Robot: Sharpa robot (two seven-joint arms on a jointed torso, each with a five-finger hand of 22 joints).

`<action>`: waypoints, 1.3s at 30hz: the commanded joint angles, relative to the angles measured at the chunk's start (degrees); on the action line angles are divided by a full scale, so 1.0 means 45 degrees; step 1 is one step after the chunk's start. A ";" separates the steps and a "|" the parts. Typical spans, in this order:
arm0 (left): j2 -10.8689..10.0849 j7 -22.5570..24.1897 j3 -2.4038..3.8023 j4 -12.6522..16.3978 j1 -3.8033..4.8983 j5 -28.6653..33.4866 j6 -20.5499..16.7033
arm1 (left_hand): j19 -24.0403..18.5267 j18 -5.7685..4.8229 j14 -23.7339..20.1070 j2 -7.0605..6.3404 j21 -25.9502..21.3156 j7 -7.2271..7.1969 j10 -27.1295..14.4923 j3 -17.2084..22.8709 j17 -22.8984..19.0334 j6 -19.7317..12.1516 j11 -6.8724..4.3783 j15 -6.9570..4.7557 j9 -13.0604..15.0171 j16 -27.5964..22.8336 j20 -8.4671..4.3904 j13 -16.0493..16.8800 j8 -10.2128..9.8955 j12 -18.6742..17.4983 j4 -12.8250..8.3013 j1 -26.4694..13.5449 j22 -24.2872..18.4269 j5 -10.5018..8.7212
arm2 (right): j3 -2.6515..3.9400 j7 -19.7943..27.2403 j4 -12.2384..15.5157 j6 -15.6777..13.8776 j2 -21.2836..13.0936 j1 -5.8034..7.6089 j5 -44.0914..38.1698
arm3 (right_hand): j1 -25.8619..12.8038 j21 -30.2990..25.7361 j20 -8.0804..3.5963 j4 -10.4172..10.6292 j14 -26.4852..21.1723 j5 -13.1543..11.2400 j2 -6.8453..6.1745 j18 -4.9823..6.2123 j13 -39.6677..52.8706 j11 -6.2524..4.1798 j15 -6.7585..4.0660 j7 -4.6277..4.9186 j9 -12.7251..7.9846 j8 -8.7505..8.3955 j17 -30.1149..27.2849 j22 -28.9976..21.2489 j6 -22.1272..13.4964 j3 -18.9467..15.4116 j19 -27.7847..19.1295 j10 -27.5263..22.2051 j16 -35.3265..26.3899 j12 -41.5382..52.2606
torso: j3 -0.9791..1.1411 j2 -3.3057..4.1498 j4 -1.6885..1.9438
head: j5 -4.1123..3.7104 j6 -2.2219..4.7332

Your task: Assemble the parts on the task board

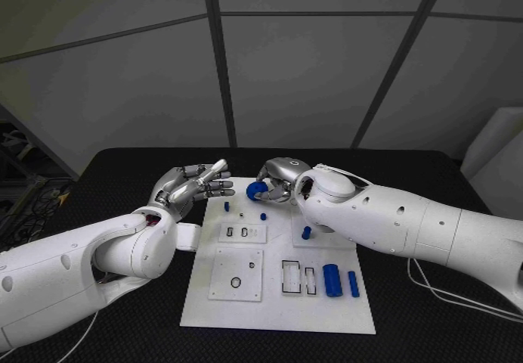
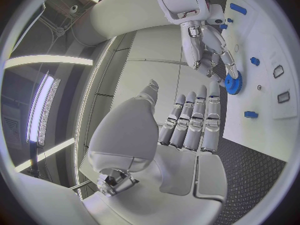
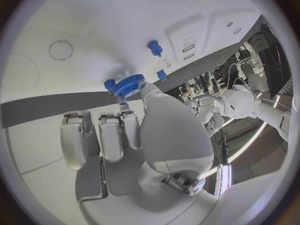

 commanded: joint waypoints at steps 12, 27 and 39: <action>-0.0006 0.0010 0.0012 -0.0003 0.0020 -0.0043 0.0150 | -0.0108 -0.0151 -0.0052 0.0094 -0.0060 0.0205 -0.0051 -0.0025 0.0021 0.0018 0.0080 0.0007 -0.0021 -0.0082 -0.0013 -0.0011 -0.0038 -0.0058 -0.0067 -0.0001 -0.0015 -0.0030 | -0.0046 0.0108 0.0147 0.0422 -0.0149 -0.0031 0.0107 | 0.0006 0.0083 0.0073 -0.0057 0.1158 -0.0050 0.0027 -0.0192 0.1804 0.0054 0.0021 -0.0013 0.0059 0.0080 0.2603 0.3354 0.0307 0.0070 0.1318 0.0116 0.0063 0.0009 | 0.0001 0.0002 0.0003 | 0.0004 -0.0011; 0.0017 -0.0023 0.0012 -0.0034 0.0020 -0.0043 0.0161 | -0.0133 -0.0151 -0.0069 0.0108 -0.0065 0.0213 -0.0057 -0.0032 0.0026 0.0014 0.0086 0.0015 -0.0021 -0.0118 -0.0005 -0.0011 -0.0061 -0.0086 -0.0096 0.0007 -0.0015 -0.0030 | -0.0049 0.0017 0.0077 0.0396 -0.0169 -0.0032 0.0321 | -0.1070 0.0083 0.0099 0.0606 0.1163 0.0173 0.0291 -0.0192 0.1795 0.0104 0.0060 0.0032 0.0025 -0.0021 0.2630 0.3354 0.0049 -0.0084 0.1318 0.0101 0.0073 -0.0020 | -0.0002 0.0006 0.0006 | -0.0020 0.0003; -0.0067 -0.0020 0.0011 -0.0066 0.0018 -0.0043 0.0169 | -0.0138 -0.0151 -0.0073 0.0113 -0.0066 0.0215 -0.0063 -0.0034 0.0028 0.0008 0.0089 0.0017 -0.0022 -0.0125 -0.0003 -0.0012 -0.0068 -0.0094 -0.0100 0.0007 -0.0015 -0.0029 | -0.0033 0.2151 0.1568 -0.3106 -0.2027 -0.0044 0.2693 | -0.1101 0.0083 0.0128 0.0546 0.1150 -0.0113 0.0198 -0.0192 0.1823 0.0149 0.0095 0.0088 0.0001 -0.0077 0.2577 0.3354 -0.0009 -0.0068 0.1318 0.0114 0.0048 -0.0013 | 0.0051 -0.0028 -0.0113 | 0.0060 0.0095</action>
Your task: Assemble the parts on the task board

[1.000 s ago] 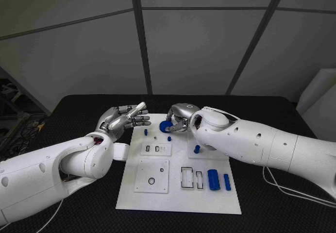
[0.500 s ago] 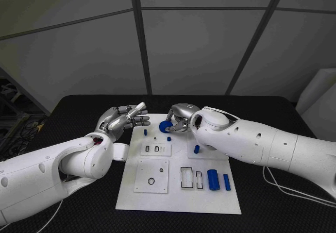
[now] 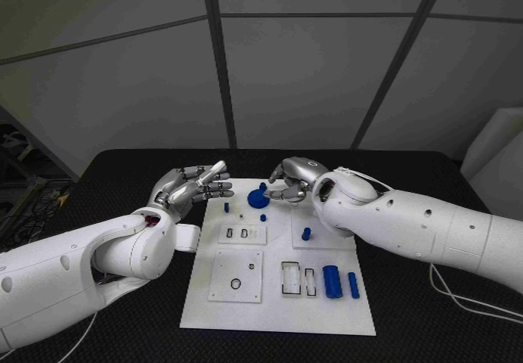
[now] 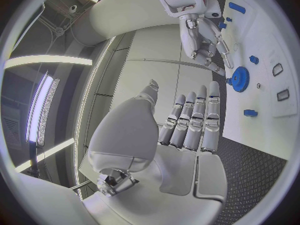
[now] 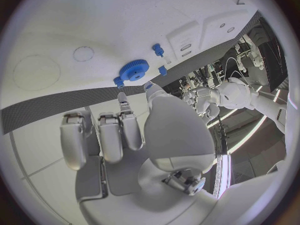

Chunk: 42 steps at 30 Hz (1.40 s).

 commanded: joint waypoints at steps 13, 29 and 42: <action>-0.0017 0.0029 0.0008 -0.0094 0.0003 -0.0044 0.0250 | -0.0103 -0.0150 -0.0071 0.0122 -0.0069 0.0210 -0.0023 -0.0001 0.0020 0.0001 0.0045 0.0019 -0.0023 -0.0065 0.0047 -0.0013 -0.0082 -0.0111 -0.0079 0.0011 -0.0017 -0.0028 | 0.0002 0.3195 0.1863 -0.0750 -0.3671 0.0050 0.3231 | 0.1644 -0.0022 0.0018 -0.0935 0.1090 -0.0249 -0.0388 -0.0133 0.1602 -0.0021 0.0001 -0.0101 0.0029 0.0031 0.2334 0.3136 0.0100 0.0014 0.1177 -0.0045 -0.0074 -0.0347 | 0.0236 -0.0076 -0.0367 | 0.0031 0.0173; 0.0109 0.0000 0.0006 -0.0196 -0.0104 -0.0044 0.0335 | -0.0103 -0.0150 -0.0070 0.0123 -0.0069 0.0209 -0.0023 -0.0001 0.0020 0.0001 0.0046 0.0019 -0.0023 -0.0065 0.0047 -0.0013 -0.0083 -0.0111 -0.0080 0.0011 -0.0017 -0.0028 | -0.0016 0.3472 0.0751 0.0213 -0.4200 -0.0033 0.3468 | 0.2013 -0.0042 -0.0052 -0.1144 0.1086 -0.0195 -0.0429 -0.0123 0.1585 -0.0104 -0.0075 -0.0188 0.0024 0.0022 0.2313 0.3099 0.0184 -0.0070 0.1145 -0.0055 -0.0090 -0.0380 | 0.0172 -0.0076 -0.0307 | -0.0323 0.0067; 0.0130 -0.0002 0.0006 -0.0238 -0.0132 -0.0044 0.0335 | -0.0124 -0.0149 -0.0048 0.0134 -0.0076 0.0193 -0.0019 -0.0002 0.0029 0.0003 0.0043 0.0018 -0.0022 -0.0068 0.0051 -0.0011 -0.0093 -0.0123 -0.0101 0.0023 -0.0020 -0.0028 | -0.0019 0.3418 0.0534 0.0797 -0.4278 -0.0455 0.3479 | 0.2033 -0.0046 -0.0058 -0.1157 0.1089 -0.0190 -0.0436 -0.0121 0.1607 -0.0105 -0.0079 -0.0188 0.0024 0.0023 0.2327 0.3091 0.0192 -0.0083 0.1138 -0.0038 -0.0084 -0.0358 | 0.0154 -0.0079 -0.0315 | -0.0325 0.0007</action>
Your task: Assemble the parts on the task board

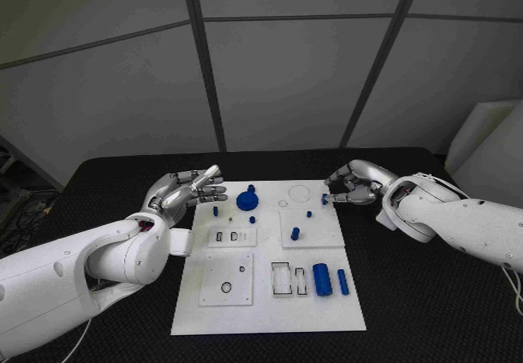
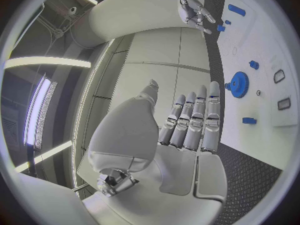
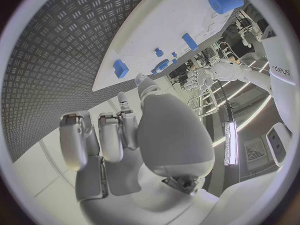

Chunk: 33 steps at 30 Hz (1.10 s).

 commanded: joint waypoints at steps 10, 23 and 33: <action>0.0044 0.0039 0.0012 -0.0007 0.0007 -0.0046 0.0169 | -0.0079 -0.0150 -0.0048 0.0134 -0.0075 0.0193 -0.0018 -0.0002 0.0022 0.0003 0.0043 0.0018 -0.0012 -0.0069 0.0005 -0.0010 -0.0080 -0.0045 -0.0101 0.0023 -0.0021 -0.0029 | 0.0003 0.0088 -0.0219 0.0459 0.0047 -0.0224 0.0076 | 0.0175 -0.0042 -0.0063 -0.0100 0.1092 0.0085 -0.0008 -0.0124 0.1615 -0.0057 -0.0083 0.0031 0.0013 0.0089 0.2339 0.3093 0.0121 -0.0029 0.1144 0.0016 -0.0033 -0.0056 | -0.0008 -0.0004 -0.0006 | 0.0035 -0.0024; 0.0069 0.0030 0.0012 -0.0015 0.0003 -0.0046 0.0165 | -0.0079 -0.0150 -0.0048 0.0134 -0.0075 0.0193 -0.0018 -0.0002 0.0022 0.0003 0.0043 0.0018 -0.0012 -0.0069 0.0005 -0.0010 -0.0080 -0.0045 -0.0101 0.0023 -0.0021 -0.0029 | 0.0004 0.0042 -0.0701 0.0448 0.0424 -0.0309 0.0076 | 0.0340 -0.0024 -0.0082 -0.0177 0.1101 0.0163 0.0268 -0.0135 0.1682 -0.0056 -0.0088 0.0042 0.0035 0.0161 0.2372 0.3133 0.0354 0.0036 0.1179 0.0077 -0.0022 0.0005 | -0.0011 -0.0002 0.0003 | 0.0047 -0.0075; 0.0078 0.0024 0.0012 -0.0031 0.0000 -0.0047 0.0170 | -0.0079 -0.0150 -0.0048 0.0134 -0.0075 0.0193 -0.0018 -0.0002 0.0022 0.0003 0.0043 0.0018 -0.0012 -0.0069 0.0005 -0.0010 -0.0080 -0.0045 -0.0101 0.0023 -0.0021 -0.0029 | 0.0005 0.0044 -0.0968 0.0438 0.0685 -0.0339 0.0076 | 0.0397 0.0010 -0.0091 -0.0213 0.1117 0.0206 0.0517 -0.0153 0.1778 -0.0064 -0.0096 0.0036 0.0054 0.0242 0.2435 0.3202 0.0632 0.0105 0.1238 0.0163 0.0005 0.0101 | -0.0008 -0.0011 -0.0001 | 0.0072 -0.0107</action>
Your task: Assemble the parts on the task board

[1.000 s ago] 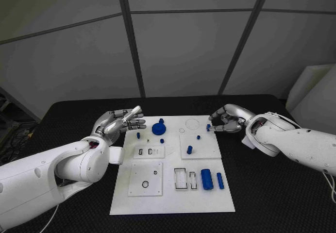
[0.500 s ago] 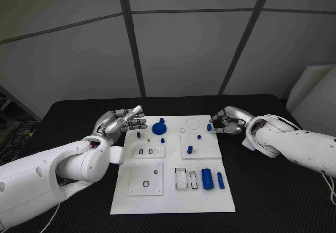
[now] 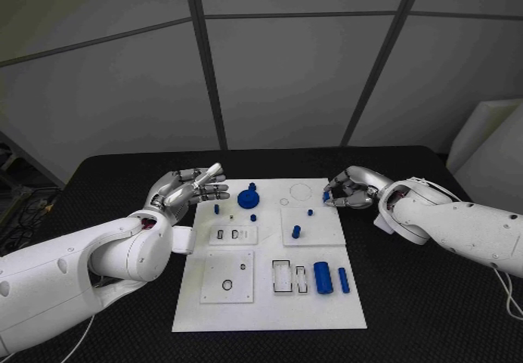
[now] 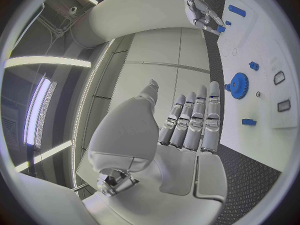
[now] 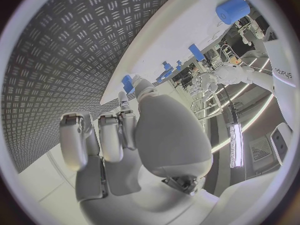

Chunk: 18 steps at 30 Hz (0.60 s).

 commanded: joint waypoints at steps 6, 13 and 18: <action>0.0023 0.0036 0.0010 -0.0001 0.0009 -0.0048 0.0163 | -0.0079 -0.0150 -0.0048 0.0134 -0.0076 0.0193 -0.0019 -0.0003 0.0014 0.0003 0.0043 0.0017 -0.0014 -0.0069 0.0005 -0.0011 -0.0046 -0.0045 -0.0101 0.0023 -0.0021 -0.0029 | 0.0004 0.0032 -0.0105 0.0087 0.0117 0.0012 0.0032 | 0.0035 0.0023 -0.0099 -0.0105 0.1123 0.0017 0.0244 -0.0161 0.1829 -0.0071 -0.0105 0.0003 0.0031 0.0150 0.2463 0.3231 0.0354 0.0066 0.1261 0.0208 0.0016 0.0137 | 0.0003 -0.0005 -0.0014 | 0.0004 -0.0026; 0.0026 0.0024 0.0010 -0.0003 0.0008 -0.0048 0.0168 | -0.0079 -0.0150 -0.0048 0.0134 -0.0076 0.0193 -0.0019 -0.0003 0.0014 0.0003 0.0043 0.0017 -0.0014 -0.0069 0.0005 -0.0011 -0.0046 -0.0045 -0.0101 0.0023 -0.0021 -0.0029 | 0.0004 0.0011 -0.0157 0.0078 0.0157 0.0010 0.0032 | 0.0066 0.0037 -0.0109 -0.0142 0.1129 -0.0013 0.0340 -0.0169 0.1868 -0.0085 -0.0117 -0.0014 0.0047 0.0223 0.2486 0.3259 0.0597 0.0111 0.1285 0.0244 0.0025 0.0175 | 0.0005 -0.0003 -0.0005 | -0.0001 -0.0034; 0.0027 0.0014 0.0010 -0.0007 0.0007 -0.0048 0.0172 | -0.0079 -0.0150 -0.0048 0.0134 -0.0076 0.0193 -0.0019 -0.0003 0.0014 0.0003 0.0043 0.0017 -0.0014 -0.0069 0.0005 -0.0011 -0.0046 -0.0045 -0.0101 0.0023 -0.0021 -0.0029 | 0.0004 0.0008 -0.0172 0.0052 0.0192 0.0010 0.0032 | 0.0095 0.0044 -0.0127 -0.0178 0.1131 -0.0039 0.0428 -0.0172 0.1898 -0.0124 -0.0147 -0.0067 0.0067 0.0319 0.2497 0.3273 0.0858 0.0157 0.1297 0.0271 0.0029 0.0204 | 0.0006 -0.0009 -0.0005 | 0.0007 -0.0043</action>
